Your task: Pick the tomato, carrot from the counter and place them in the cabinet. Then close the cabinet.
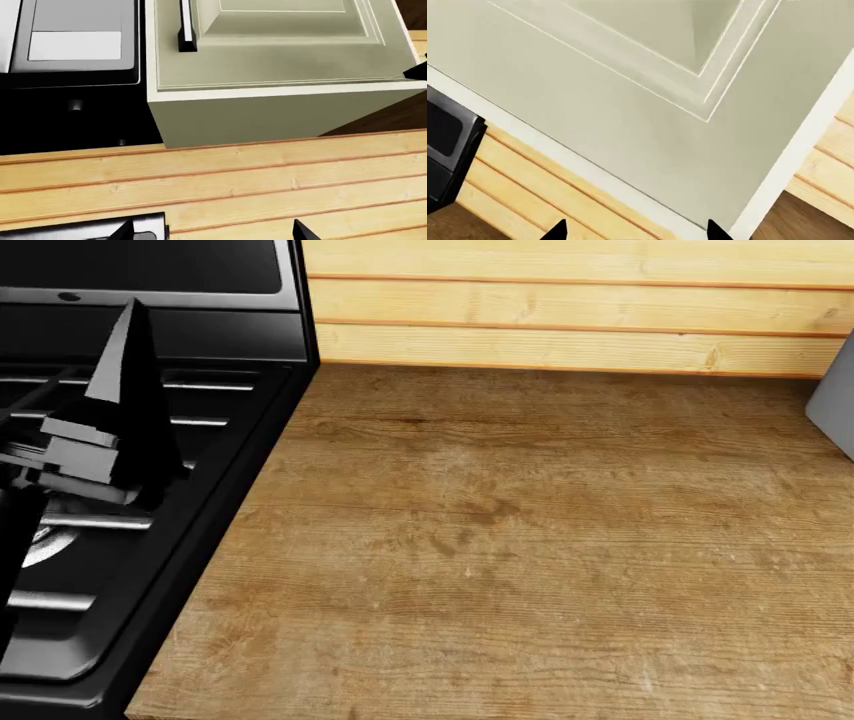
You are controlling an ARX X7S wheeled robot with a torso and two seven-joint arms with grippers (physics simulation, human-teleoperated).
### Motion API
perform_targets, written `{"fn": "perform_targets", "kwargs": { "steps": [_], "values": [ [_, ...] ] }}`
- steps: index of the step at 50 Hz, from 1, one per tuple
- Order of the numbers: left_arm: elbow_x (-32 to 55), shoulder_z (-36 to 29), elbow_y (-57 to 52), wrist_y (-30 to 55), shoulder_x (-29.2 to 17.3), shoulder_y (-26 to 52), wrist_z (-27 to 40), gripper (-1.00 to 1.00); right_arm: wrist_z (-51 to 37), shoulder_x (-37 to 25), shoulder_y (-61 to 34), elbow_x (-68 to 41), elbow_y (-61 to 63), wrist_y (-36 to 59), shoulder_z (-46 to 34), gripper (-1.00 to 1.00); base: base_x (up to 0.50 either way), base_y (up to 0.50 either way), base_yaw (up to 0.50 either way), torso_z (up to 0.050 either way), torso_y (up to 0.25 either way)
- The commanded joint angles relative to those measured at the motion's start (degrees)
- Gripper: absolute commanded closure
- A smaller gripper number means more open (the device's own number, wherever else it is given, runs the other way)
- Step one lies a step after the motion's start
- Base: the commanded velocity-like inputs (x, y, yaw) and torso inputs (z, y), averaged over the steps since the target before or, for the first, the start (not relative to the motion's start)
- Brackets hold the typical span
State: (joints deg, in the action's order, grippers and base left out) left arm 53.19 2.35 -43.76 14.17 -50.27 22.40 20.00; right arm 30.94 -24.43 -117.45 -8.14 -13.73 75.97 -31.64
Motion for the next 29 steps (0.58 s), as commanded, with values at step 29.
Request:
{"fn": "perform_targets", "kwargs": {
  "steps": [29],
  "values": [
    [0.2,4.6,-0.7,7.3,-2.3,-3.3,15.0,-1.00,-54.6,-42.7,37.2,-81.6,40.5,7.4,41.2,-1.00,0.00,0.00,0.00,0.000,0.155]
  ]
}}
